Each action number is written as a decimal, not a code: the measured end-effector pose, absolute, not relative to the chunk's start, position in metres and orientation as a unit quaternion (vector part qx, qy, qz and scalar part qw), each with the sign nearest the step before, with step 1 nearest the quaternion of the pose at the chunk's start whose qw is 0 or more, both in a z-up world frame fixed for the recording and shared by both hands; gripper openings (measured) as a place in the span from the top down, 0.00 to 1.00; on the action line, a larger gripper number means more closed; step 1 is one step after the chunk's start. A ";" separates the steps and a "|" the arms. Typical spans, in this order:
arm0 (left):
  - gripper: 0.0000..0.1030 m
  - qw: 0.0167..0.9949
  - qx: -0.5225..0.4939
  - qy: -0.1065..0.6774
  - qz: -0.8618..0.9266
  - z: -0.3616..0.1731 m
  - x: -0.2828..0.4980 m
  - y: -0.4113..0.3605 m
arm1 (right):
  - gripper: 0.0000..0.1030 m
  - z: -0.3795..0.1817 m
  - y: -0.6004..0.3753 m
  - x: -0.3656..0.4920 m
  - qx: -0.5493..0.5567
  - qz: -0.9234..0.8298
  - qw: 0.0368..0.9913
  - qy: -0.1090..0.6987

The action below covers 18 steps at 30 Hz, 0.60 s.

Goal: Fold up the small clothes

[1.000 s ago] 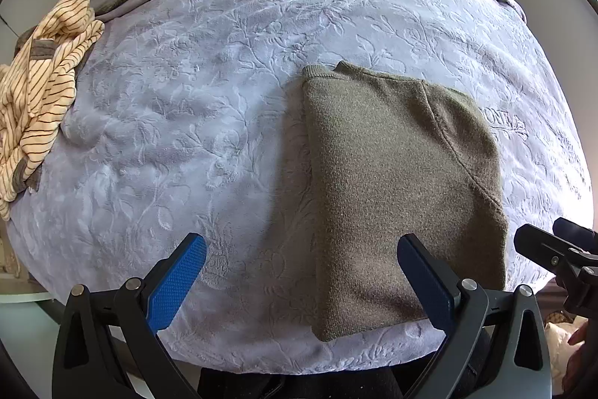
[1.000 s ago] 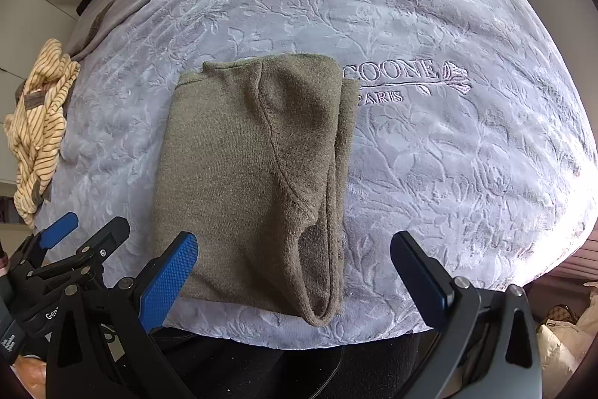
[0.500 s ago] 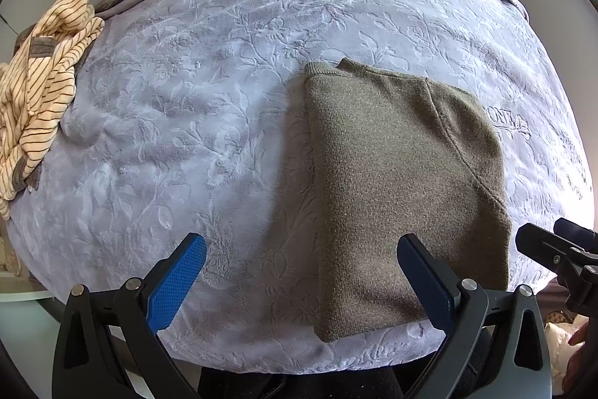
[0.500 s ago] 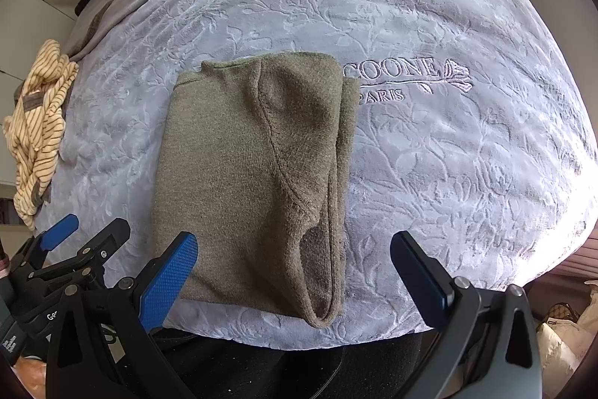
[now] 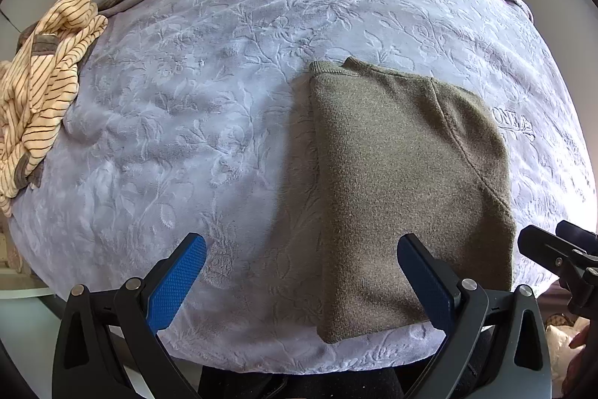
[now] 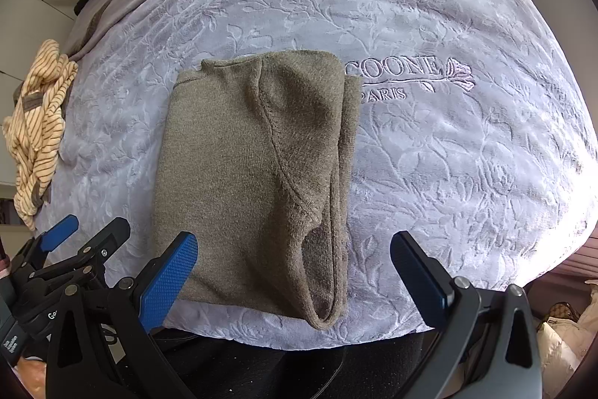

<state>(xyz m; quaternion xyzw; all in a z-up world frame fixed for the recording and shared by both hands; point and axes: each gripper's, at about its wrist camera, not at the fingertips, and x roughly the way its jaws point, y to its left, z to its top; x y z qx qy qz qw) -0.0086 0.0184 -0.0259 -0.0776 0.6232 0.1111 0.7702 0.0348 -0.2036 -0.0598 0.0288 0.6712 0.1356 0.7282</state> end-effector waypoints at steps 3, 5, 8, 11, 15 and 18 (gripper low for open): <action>0.01 0.770 -0.079 0.624 0.111 -0.026 -0.008 0.019 | 0.00 -0.060 -0.203 0.035 0.029 0.136 0.728 0.672; 0.01 0.769 -0.079 0.625 0.111 -0.027 -0.009 0.018 | 0.00 -0.060 -0.203 0.035 0.029 0.136 0.728 0.671; 0.01 0.769 -0.078 0.625 0.111 -0.027 -0.010 0.018 | 0.00 -0.060 -0.204 0.034 0.029 0.136 0.728 0.672; 0.01 0.769 -0.078 0.626 0.110 -0.027 -0.011 0.018 | 0.00 -0.061 -0.204 0.034 0.029 0.136 0.727 0.672; 0.01 0.768 -0.078 0.627 0.107 -0.028 -0.011 0.016 | 0.00 -0.061 -0.205 0.034 0.030 0.135 0.728 0.672; 0.01 0.768 -0.077 0.627 0.107 -0.028 -0.011 0.016 | 0.00 -0.061 -0.205 0.033 0.031 0.135 0.728 0.671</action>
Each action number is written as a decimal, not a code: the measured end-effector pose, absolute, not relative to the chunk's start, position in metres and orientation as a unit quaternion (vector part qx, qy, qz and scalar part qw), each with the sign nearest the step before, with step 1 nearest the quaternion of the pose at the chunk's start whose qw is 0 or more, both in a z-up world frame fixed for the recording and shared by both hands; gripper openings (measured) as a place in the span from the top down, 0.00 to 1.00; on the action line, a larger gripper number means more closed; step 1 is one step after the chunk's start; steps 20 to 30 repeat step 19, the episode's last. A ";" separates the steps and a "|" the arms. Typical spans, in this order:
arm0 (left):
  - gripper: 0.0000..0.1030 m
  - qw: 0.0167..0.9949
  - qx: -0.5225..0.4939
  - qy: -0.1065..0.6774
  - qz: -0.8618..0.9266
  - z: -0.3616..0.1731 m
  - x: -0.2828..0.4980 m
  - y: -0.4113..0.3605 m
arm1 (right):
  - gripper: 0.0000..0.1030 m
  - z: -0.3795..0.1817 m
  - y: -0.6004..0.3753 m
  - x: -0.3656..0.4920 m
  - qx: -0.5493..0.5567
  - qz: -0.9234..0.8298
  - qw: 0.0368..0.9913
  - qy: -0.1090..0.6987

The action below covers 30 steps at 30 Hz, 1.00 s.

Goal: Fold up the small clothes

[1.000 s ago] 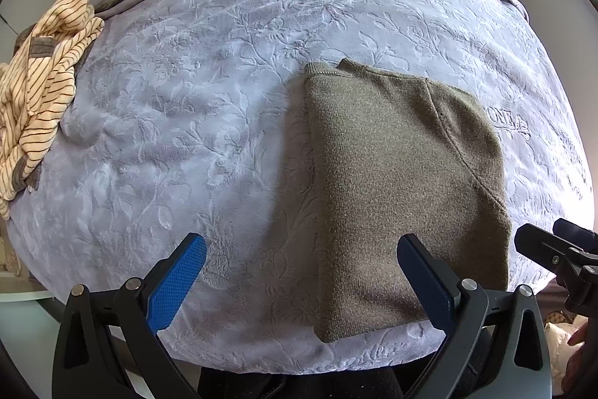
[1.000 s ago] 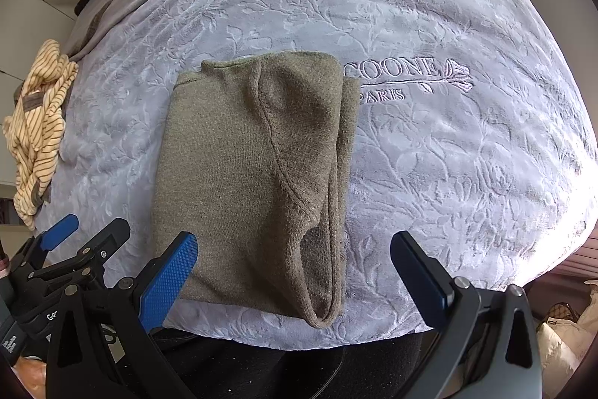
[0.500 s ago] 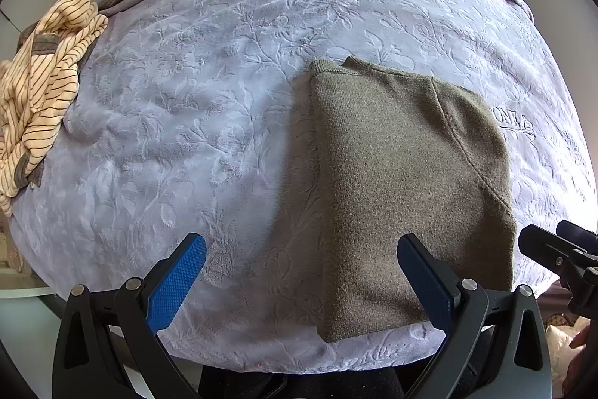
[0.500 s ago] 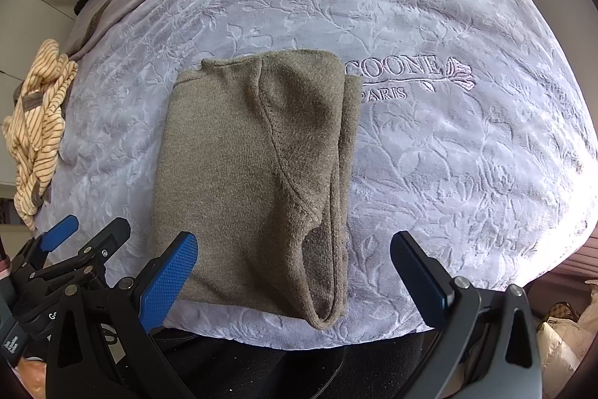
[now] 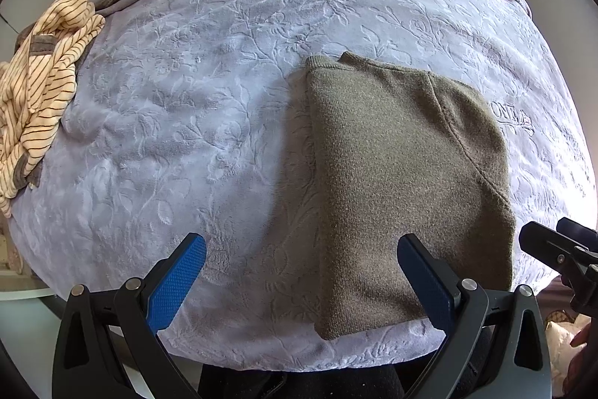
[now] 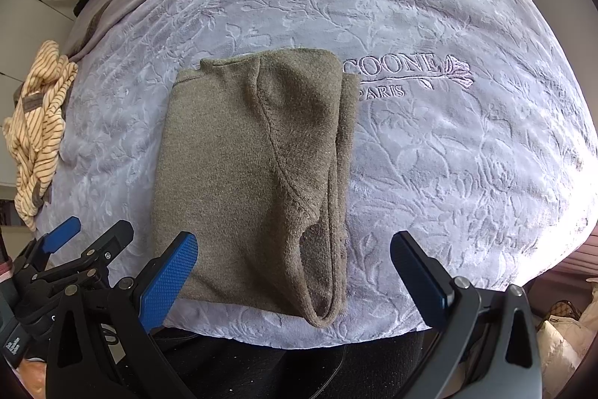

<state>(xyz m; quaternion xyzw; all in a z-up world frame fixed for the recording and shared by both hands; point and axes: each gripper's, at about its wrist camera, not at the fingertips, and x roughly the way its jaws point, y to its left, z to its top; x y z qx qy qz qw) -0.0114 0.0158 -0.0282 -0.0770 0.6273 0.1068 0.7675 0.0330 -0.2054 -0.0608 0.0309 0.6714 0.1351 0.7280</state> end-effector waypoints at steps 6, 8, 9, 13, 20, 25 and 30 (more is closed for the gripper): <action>0.01 0.768 -0.077 0.627 0.110 -0.029 -0.011 0.015 | 0.00 -0.061 -0.205 0.034 0.030 0.136 0.728 0.672; 0.01 0.768 -0.076 0.626 0.110 -0.028 -0.012 0.015 | 0.00 -0.061 -0.206 0.034 0.030 0.137 0.727 0.672; 0.01 0.769 -0.075 0.626 0.109 -0.028 -0.012 0.016 | 0.00 -0.062 -0.206 0.033 0.029 0.137 0.726 0.673; 0.01 0.768 -0.076 0.626 0.110 -0.028 -0.012 0.016 | 0.00 -0.062 -0.205 0.032 0.027 0.137 0.725 0.674; 0.01 0.771 -0.070 0.624 0.103 -0.027 -0.012 0.017 | 0.00 -0.062 -0.204 0.031 0.026 0.137 0.724 0.676; 0.01 0.771 -0.070 0.624 0.103 -0.027 -0.012 0.017 | 0.00 -0.062 -0.204 0.031 0.026 0.137 0.724 0.676; 0.01 0.771 -0.070 0.624 0.103 -0.027 -0.012 0.017 | 0.00 -0.062 -0.204 0.031 0.026 0.137 0.724 0.676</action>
